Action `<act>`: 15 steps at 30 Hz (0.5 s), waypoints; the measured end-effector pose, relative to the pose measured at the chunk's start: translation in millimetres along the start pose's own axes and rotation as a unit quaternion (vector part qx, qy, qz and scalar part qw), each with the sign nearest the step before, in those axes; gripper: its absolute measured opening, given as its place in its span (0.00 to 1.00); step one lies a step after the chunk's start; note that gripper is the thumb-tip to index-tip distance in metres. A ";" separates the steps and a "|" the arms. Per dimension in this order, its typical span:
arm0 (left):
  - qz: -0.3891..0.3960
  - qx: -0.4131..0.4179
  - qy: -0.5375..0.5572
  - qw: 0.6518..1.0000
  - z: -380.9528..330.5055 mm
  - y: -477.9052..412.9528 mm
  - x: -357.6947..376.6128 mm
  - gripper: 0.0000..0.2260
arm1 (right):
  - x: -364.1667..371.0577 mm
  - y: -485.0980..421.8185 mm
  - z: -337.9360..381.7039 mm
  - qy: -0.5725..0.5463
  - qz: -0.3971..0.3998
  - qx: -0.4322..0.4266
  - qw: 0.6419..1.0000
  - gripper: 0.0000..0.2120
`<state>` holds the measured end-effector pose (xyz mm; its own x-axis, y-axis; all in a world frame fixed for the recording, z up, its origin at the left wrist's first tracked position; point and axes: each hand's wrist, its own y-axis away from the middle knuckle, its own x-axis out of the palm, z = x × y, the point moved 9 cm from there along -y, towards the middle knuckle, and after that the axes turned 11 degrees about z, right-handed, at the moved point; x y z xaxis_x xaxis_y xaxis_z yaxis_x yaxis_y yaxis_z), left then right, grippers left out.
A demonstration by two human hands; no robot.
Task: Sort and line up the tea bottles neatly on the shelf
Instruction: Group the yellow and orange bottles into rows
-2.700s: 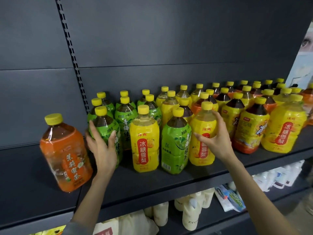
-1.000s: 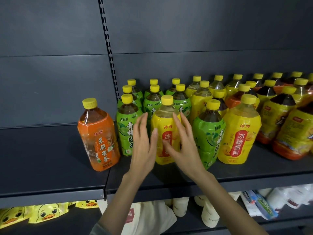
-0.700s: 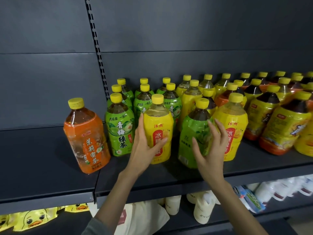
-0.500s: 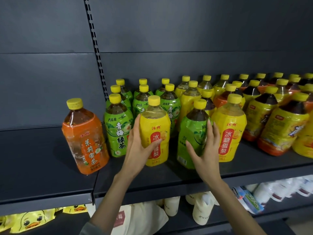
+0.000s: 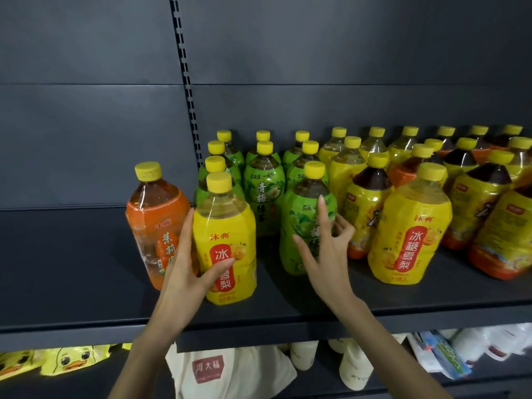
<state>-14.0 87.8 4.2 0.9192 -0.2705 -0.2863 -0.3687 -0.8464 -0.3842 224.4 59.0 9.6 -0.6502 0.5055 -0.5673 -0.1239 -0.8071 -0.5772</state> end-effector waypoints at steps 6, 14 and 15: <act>-0.007 -0.006 0.031 0.999 -3.0 9.5 -13.0 0.39 | 32.8 -31.4 -3.8 -0.119 0.136 -0.009 0.983 0.47; -0.046 -0.019 0.037 0.998 -1.5 27.2 -28.8 0.38 | 58.9 -36.6 12.4 -0.080 0.041 0.002 0.996 0.48; -0.054 -0.018 0.032 0.998 -0.4 29.9 -32.2 0.38 | 60.4 -36.2 14.3 -0.065 0.031 0.004 0.997 0.48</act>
<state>-54.6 71.0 2.3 0.9605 -0.2045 -0.1885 -0.2630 -0.8881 -0.3770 178.9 114.4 4.6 -0.7484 0.4112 -0.5204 -0.0864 -0.8384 -0.5381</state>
